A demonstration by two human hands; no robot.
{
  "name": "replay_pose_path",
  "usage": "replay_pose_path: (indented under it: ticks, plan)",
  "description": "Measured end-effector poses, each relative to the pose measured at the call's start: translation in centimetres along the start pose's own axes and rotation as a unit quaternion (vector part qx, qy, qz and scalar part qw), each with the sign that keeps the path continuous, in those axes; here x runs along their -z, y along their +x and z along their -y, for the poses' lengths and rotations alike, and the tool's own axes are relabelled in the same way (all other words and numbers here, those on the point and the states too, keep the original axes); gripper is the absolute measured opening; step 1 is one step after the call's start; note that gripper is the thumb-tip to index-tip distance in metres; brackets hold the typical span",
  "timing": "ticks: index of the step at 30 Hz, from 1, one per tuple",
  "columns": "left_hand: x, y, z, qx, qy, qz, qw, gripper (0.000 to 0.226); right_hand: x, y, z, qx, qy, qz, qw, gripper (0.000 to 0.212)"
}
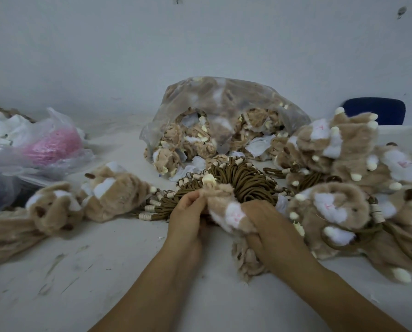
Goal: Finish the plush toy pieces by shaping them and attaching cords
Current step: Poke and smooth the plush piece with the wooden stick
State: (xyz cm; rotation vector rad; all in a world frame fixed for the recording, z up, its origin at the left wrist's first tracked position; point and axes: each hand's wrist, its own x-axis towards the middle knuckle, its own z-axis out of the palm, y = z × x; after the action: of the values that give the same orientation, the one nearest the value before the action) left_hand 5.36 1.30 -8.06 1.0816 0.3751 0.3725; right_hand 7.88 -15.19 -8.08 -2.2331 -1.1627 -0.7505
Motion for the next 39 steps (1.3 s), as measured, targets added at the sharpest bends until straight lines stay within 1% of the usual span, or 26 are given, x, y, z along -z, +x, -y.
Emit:
replay_pose_path:
  ticks: [2, 4, 5, 7, 8, 9, 10, 11, 12, 13, 15, 18, 21, 23, 24, 26, 28, 30, 31, 32, 33, 35, 37, 39]
  plan:
    - [0.1, 0.2, -0.3, 0.039, -0.023, 0.069, 0.997, 0.003, 0.1, 0.0, -0.8, -0.087, -0.032, -0.012, 0.996, 0.025]
    - [0.0, -0.1, -0.1, 0.068, -0.005, 0.135, 0.989, 0.006, 0.3, -0.1, -1.7, -0.171, -0.014, -0.029, 0.985, 0.029]
    - [-0.2, -0.3, 0.0, 0.078, 0.012, 0.158, 0.984, 0.008, 0.4, -0.2, -2.0, -0.186, -0.010, -0.042, 0.982, 0.031]
    - [-0.5, -0.9, 0.1, 0.094, 0.025, 0.190, 0.977, 0.020, 0.4, -0.3, -2.1, -0.187, -0.008, -0.080, 0.979, 0.028]
    - [-0.6, -1.2, 0.1, 0.095, 0.019, 0.187, 0.977, 0.027, 0.4, -0.3, -1.9, -0.187, 0.007, -0.090, 0.978, 0.025]
    - [-0.6, -1.3, 0.0, 0.078, 0.028, 0.165, 0.983, 0.031, 0.4, -0.2, -1.8, -0.187, 0.025, -0.089, 0.978, 0.024]
    - [-0.6, -1.3, -0.1, 0.046, 0.062, 0.134, 0.988, 0.029, 0.4, -0.2, -1.7, -0.183, 0.036, -0.085, 0.979, 0.023]
    - [-0.5, -1.2, 0.0, 0.005, 0.116, 0.109, 0.987, 0.025, 0.5, -0.3, -1.6, -0.178, 0.040, -0.084, 0.980, 0.023]
    - [-0.4, -1.3, 0.0, -0.035, 0.170, 0.101, 0.980, 0.021, 0.5, -0.3, -1.6, -0.176, 0.040, -0.085, 0.980, 0.023]
    - [-0.4, -1.3, 0.0, -0.071, 0.215, 0.114, 0.967, 0.020, 0.5, -0.4, -1.7, -0.173, 0.041, -0.089, 0.980, 0.023]
    - [-0.3, -1.4, 0.4, -0.116, 0.295, 0.151, 0.936, 0.024, 0.5, -0.4, -1.8, -0.176, 0.045, -0.090, 0.979, 0.024]
    - [-0.3, -1.7, 0.8, -0.138, 0.387, 0.186, 0.892, 0.019, 0.5, -0.5, -1.8, -0.178, 0.049, -0.096, 0.978, 0.039]
    - [-0.4, -1.6, 1.1, -0.158, 0.473, 0.168, 0.850, 0.014, 0.9, -0.3, -1.4, -0.148, 0.054, -0.111, 0.981, 0.042]
    - [-0.6, -1.5, 1.2, -0.163, 0.504, 0.132, 0.838, 0.009, 1.2, 0.0, -0.7, -0.100, 0.034, -0.113, 0.988, 0.038]
    - [-0.7, -1.5, 1.2, -0.163, 0.506, 0.113, 0.839, 0.008, 1.2, 0.2, -0.4, -0.063, 0.018, -0.115, 0.991, 0.035]
    - [-0.4, -1.4, 1.1, -0.155, 0.475, 0.091, 0.861, 0.008, 1.2, 0.3, 0.2, 0.006, 0.006, -0.110, 0.994, 0.026]
    - [-0.1, -1.2, 0.7, -0.120, 0.402, 0.082, 0.904, 0.014, 1.1, 0.4, 0.5, 0.045, 0.006, -0.107, 0.993, 0.023]
    - [-0.1, -1.1, 0.3, -0.056, 0.280, 0.068, 0.956, 0.023, 1.0, 0.3, 0.4, 0.041, -0.016, -0.117, 0.992, 0.022]
    - [-0.1, -1.0, 0.2, -0.018, 0.208, 0.070, 0.975, 0.026, 1.0, 0.2, 0.2, 0.021, -0.031, -0.118, 0.992, 0.024]
    - [-0.2, -1.0, 0.1, 0.018, 0.136, 0.092, 0.986, 0.024, 1.1, 0.2, 0.0, -0.010, -0.045, -0.113, 0.992, 0.028]
    - [-0.3, -1.0, 0.0, 0.044, 0.069, 0.128, 0.988, 0.017, 1.2, 0.2, -0.3, -0.043, -0.053, -0.107, 0.992, 0.031]
    - [-0.5, -1.0, -0.1, 0.075, -0.014, 0.201, 0.977, 0.005, 1.2, 0.2, -0.9, -0.093, -0.046, -0.098, 0.990, 0.034]
    - [-0.3, -1.1, -0.2, 0.097, -0.048, 0.260, 0.959, 0.016, 1.1, 0.1, -1.1, -0.131, -0.014, -0.095, 0.987, 0.036]
    - [-0.1, -1.4, -0.2, 0.112, -0.040, 0.319, 0.940, 0.022, 1.0, 0.0, -1.2, -0.165, 0.048, -0.095, 0.981, 0.036]
